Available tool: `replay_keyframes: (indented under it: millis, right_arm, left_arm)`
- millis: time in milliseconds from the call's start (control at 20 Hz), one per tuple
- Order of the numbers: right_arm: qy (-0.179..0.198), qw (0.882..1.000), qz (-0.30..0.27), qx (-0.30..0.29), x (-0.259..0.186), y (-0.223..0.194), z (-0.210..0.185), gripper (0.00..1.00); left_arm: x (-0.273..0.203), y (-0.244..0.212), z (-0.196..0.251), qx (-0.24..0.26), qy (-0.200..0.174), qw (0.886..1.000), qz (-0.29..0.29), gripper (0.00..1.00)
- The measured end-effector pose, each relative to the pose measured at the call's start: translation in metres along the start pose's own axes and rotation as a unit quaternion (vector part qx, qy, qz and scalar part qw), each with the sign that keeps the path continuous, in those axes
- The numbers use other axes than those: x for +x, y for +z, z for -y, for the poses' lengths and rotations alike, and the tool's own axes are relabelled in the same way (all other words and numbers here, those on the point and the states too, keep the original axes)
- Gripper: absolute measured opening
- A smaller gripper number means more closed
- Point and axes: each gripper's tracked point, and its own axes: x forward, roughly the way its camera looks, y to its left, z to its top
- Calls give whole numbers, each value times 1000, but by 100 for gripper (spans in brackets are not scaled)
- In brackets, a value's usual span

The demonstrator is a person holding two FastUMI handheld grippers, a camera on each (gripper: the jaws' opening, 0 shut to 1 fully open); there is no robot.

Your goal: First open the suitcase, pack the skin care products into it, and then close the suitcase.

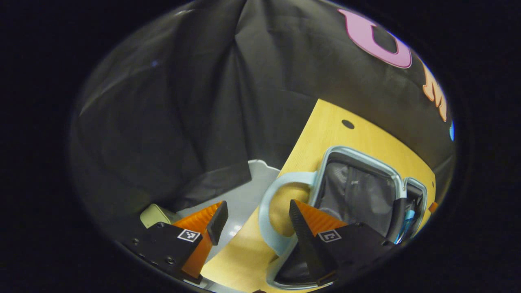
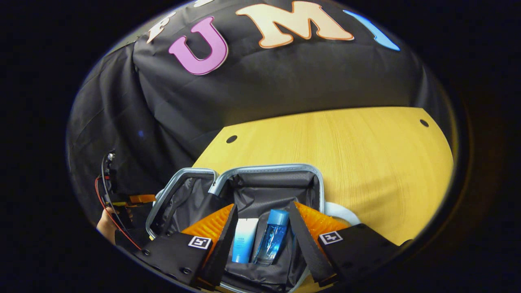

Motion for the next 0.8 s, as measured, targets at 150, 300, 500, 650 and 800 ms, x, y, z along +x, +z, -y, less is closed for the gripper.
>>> replay_keyframes:
  millis: [150, 300, 500, 650, 800]
  right_arm:
    - [-4, 1000, 11, -13, -7, 5, -4, 81]
    - [-10, 1000, 9, -20, -9, 3, -4, 81]
    - [-11, 999, 4, -35, -11, -3, -6, 81]
    - [-11, 999, 7, -41, -16, -3, -6, 81]
    - [-10, 998, 22, -51, -29, 4, -4, 81]
  left_arm:
    - [23, -11, -5, 9, -9, 999, -33, 90]
    - [41, -11, -9, 27, -21, 998, -60, 83]
    - [48, -17, 14, 32, -53, 994, -86, 43]
    - [40, -6, 16, 30, -47, 996, -68, 11]
    - [21, 4, 20, 22, -50, 997, -49, 5]
